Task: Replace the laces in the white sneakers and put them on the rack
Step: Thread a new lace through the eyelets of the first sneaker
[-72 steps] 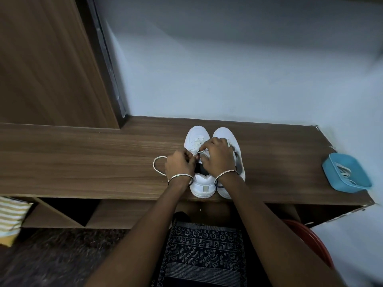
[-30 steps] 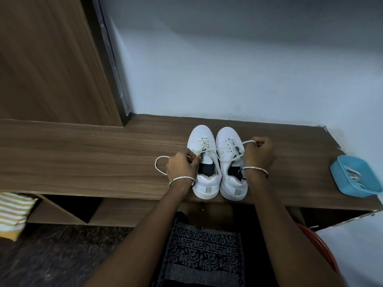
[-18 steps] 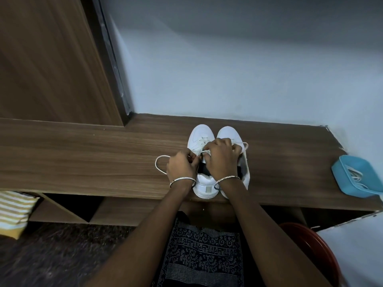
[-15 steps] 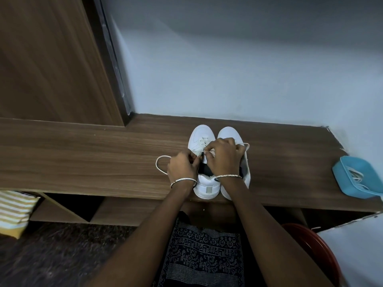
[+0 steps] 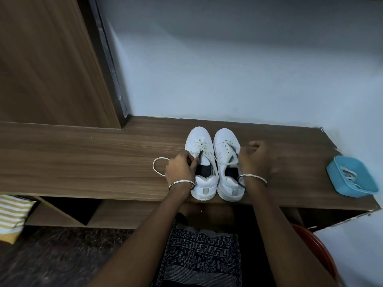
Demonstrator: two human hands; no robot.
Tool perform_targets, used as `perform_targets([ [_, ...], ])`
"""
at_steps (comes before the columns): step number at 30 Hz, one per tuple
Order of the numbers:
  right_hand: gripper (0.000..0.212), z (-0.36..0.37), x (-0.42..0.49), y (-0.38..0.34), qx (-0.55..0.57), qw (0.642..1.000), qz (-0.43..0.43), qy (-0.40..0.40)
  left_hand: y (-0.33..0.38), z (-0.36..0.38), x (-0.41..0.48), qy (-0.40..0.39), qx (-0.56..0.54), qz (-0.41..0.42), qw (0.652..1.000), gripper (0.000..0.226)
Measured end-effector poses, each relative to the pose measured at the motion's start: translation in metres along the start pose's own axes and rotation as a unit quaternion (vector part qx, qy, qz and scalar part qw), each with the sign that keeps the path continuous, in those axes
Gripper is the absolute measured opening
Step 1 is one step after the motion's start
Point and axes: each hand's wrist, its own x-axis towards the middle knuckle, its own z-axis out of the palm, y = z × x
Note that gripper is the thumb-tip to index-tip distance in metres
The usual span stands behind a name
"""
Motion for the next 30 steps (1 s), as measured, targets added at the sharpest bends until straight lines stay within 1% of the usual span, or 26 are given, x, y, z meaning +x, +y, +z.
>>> perform_targets([
  [2,0.016,0.005,-0.016,-0.005,-0.109,0.991,-0.074,0.025,0.000,-0.001,-0.001,-0.001,0.001,0.010,1.000,0.023],
  [3,0.017,0.009,-0.024,-0.009,-0.147,0.981,-0.121,0.028,0.000,-0.002,-0.002,-0.002,0.002,0.017,1.000,0.022],
  [4,0.018,0.012,-0.032,-0.012,-0.162,0.972,-0.170,0.013,-0.001,-0.003,-0.002,-0.004,0.000,0.027,1.000,0.021],
  [5,0.019,0.017,-0.039,-0.015,-0.157,0.963,-0.216,-0.027,-0.002,-0.004,-0.003,-0.006,-0.004,0.039,0.999,0.021],
  [7,0.026,0.030,-0.050,-0.012,-0.139,0.941,-0.272,-0.144,-0.006,-0.005,-0.004,-0.013,-0.015,0.058,0.998,0.018],
  [8,0.031,0.036,-0.054,-0.010,-0.138,0.931,-0.279,-0.189,-0.008,-0.006,-0.004,-0.015,-0.022,0.062,0.998,0.017],
  [9,0.033,0.039,-0.057,-0.009,-0.136,0.927,-0.276,-0.213,-0.011,-0.006,-0.005,-0.017,-0.030,0.063,0.997,0.016],
  [12,0.025,0.044,-0.061,-0.007,-0.127,0.935,-0.262,-0.204,-0.015,-0.007,-0.006,-0.011,-0.052,0.051,0.997,0.018],
  [15,0.022,0.042,-0.061,-0.010,-0.136,0.937,-0.246,-0.206,-0.009,-0.006,-0.007,-0.010,-0.040,0.032,0.999,0.017],
  [18,0.023,0.042,-0.059,-0.008,-0.119,0.947,-0.208,-0.216,-0.001,-0.004,-0.009,-0.020,0.000,0.031,0.999,0.019],
  [20,0.022,0.042,-0.057,-0.005,-0.109,0.947,-0.198,-0.227,0.002,-0.001,-0.007,-0.027,0.040,0.036,0.998,0.021],
  [23,0.021,0.040,-0.049,-0.007,-0.106,0.941,-0.204,-0.249,0.005,0.000,-0.007,-0.022,0.082,0.043,0.995,0.025],
  [26,0.020,0.043,-0.036,-0.013,-0.108,0.937,-0.233,-0.236,0.004,0.000,-0.008,-0.019,0.087,0.045,0.995,0.027],
  [30,0.020,0.057,-0.027,-0.021,-0.181,0.907,-0.294,-0.242,-0.001,0.003,-0.006,-0.018,0.071,0.047,0.996,0.024],
])
